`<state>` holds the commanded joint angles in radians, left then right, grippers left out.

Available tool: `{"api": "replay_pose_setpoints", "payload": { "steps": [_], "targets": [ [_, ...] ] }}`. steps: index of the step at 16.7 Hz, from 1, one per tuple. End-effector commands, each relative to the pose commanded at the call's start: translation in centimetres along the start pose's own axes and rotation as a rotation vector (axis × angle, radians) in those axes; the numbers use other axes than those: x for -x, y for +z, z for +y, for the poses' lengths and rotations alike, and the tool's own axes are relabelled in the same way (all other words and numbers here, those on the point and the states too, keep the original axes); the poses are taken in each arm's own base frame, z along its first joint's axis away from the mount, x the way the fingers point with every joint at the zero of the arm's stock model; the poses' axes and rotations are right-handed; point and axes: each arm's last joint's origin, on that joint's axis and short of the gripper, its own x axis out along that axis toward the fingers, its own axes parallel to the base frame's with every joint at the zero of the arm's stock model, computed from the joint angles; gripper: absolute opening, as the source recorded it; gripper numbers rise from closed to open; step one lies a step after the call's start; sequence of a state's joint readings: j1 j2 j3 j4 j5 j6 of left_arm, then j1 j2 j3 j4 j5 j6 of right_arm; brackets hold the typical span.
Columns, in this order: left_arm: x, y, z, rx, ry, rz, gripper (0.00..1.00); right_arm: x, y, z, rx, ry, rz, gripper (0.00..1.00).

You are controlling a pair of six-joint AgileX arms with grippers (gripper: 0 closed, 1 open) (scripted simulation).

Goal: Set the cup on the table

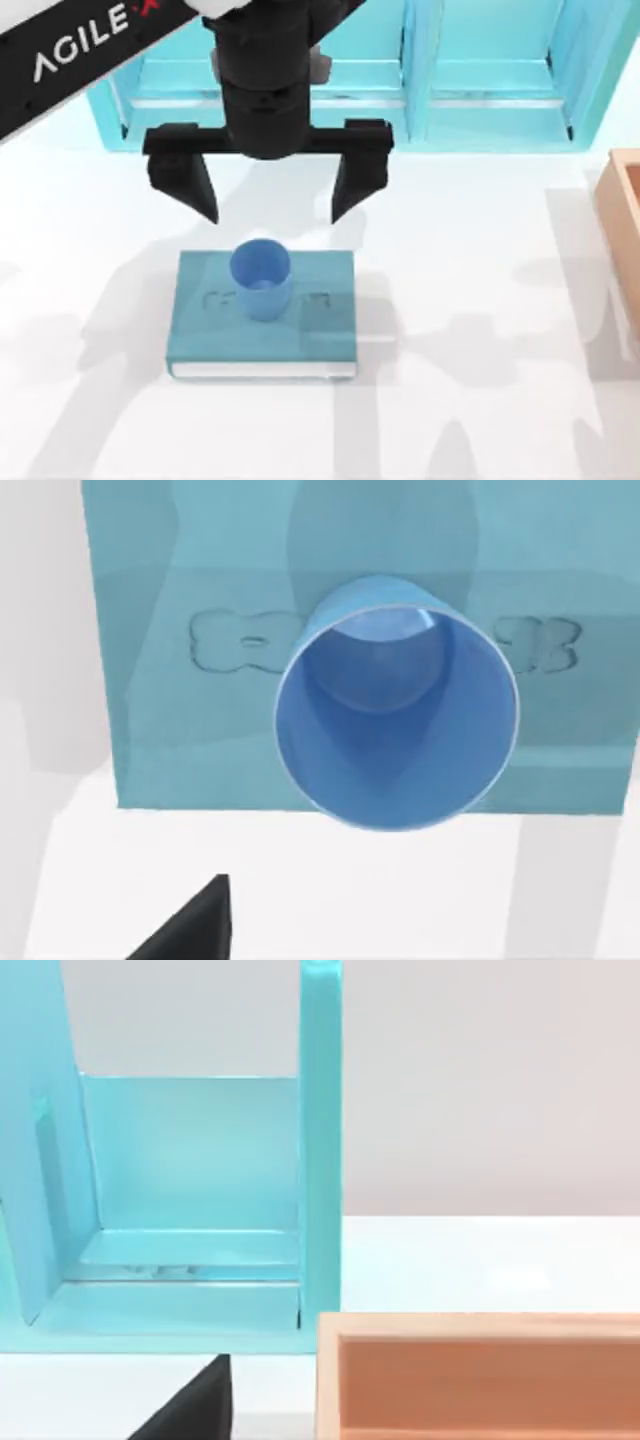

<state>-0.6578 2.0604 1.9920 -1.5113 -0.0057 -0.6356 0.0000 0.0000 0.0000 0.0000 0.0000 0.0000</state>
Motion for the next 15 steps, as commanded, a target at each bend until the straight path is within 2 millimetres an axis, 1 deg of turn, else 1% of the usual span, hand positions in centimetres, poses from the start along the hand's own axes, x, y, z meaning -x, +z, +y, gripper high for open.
{"api": "replay_pose_setpoints", "payload": {
  "steps": [2,3,7,9,10,12,15],
  "targets": [
    [-0.1,0.2,-0.9,-0.006,-0.005,-0.003,1.0,0.0,0.0,0.0,0.0,0.0,0.0,1.0],
    [-0.1,0.2,-1.0,-0.007,-0.006,-0.004,1.0,0.0,0.0,0.0,0.0,0.0,0.0,1.0],
    [0.0,0.3,-0.8,-0.003,-0.007,-0.006,1.0,0.0,0.0,0.0,0.0,0.0,0.0,1.0],
    [-0.4,0.3,-0.9,-0.005,-0.007,-0.005,1.0,0.0,0.0,0.0,0.0,0.0,0.0,1.0],
    [-1.0,0.4,-1.0,-0.007,-0.007,-0.005,1.0,0.0,0.0,0.0,0.0,0.0,0.0,1.0],
    [-2.9,0.5,-1.1,-0.007,-0.006,-0.004,1.0,0.0,0.0,0.0,0.0,0.0,0.0,1.0],
    [-6.8,0.6,-1.2,-0.007,-0.007,-0.005,1.0,0.0,0.0,0.0,0.0,0.0,0.0,1.0]
  ]
}}
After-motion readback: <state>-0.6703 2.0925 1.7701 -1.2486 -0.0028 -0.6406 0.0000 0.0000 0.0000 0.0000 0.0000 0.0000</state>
